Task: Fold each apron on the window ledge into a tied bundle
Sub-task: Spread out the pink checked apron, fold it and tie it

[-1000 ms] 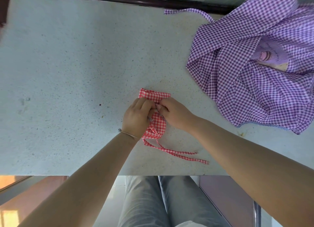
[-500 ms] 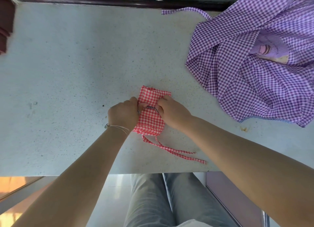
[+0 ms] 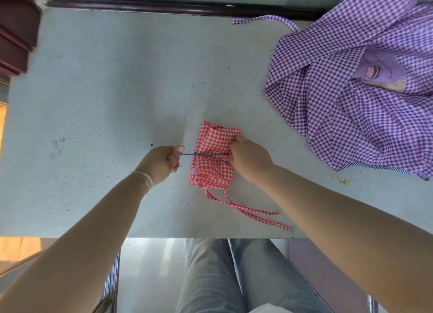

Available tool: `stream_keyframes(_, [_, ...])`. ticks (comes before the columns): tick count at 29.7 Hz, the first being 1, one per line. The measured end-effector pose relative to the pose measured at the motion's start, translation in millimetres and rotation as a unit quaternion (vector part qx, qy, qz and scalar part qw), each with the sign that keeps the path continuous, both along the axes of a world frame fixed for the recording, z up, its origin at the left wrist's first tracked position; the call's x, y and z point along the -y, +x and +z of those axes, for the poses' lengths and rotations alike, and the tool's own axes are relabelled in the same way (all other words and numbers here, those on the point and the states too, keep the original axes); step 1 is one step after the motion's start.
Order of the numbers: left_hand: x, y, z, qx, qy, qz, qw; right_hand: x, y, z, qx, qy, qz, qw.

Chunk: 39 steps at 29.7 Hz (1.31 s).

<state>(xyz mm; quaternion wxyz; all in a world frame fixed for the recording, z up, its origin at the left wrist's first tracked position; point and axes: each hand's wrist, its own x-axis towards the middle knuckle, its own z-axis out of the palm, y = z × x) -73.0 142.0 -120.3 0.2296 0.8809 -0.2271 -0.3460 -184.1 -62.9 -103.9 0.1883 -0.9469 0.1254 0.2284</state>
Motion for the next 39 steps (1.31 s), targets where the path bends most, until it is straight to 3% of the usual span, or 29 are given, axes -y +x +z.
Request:
stream_keyframes(5, [-13,-2,2,-0.105,-0.081,0.072,0.989,4,1,0,0.003,-0.028,0.031,0.999])
stream_keyframes(9, [2,-6,12,-0.225,-0.238,0.115,0.938,0,4,0,0.007,-0.049,0.052,0.997])
stream_keyframes(11, [15,-11,23,-0.253,-0.274,0.105,0.922,-1,4,0,0.005,-0.059,0.057,0.997])
stream_keyframes(12, [21,-13,29,-0.227,-0.271,0.096,0.93,0,4,1,0.004,-0.065,0.059,0.996])
stream_keyframes(15, [34,-18,44,-0.044,-0.225,0.031,0.973,-2,3,3,0.001,-0.078,0.066,0.995])
stream_keyframes(18, [36,-30,41,0.04,-0.241,-0.026,0.969,-5,5,7,-0.009,-0.096,0.072,0.993])
stream_keyframes(24, [50,-30,36,0.025,-0.159,-0.079,0.984,-9,5,10,-0.01,-0.116,0.071,0.991])
stream_keyframes(31, [57,-31,12,-0.018,-0.05,-0.005,0.999,-4,-10,6,-0.029,0.016,-0.064,0.997])
stream_keyframes(36, [53,-32,15,-0.056,-0.055,-0.001,0.997,-17,-17,19,0.089,0.141,-0.113,0.98])
stream_keyframes(39, [55,-32,24,-0.024,-0.027,-0.007,0.999,-34,-9,26,0.143,0.2,-0.063,0.967])
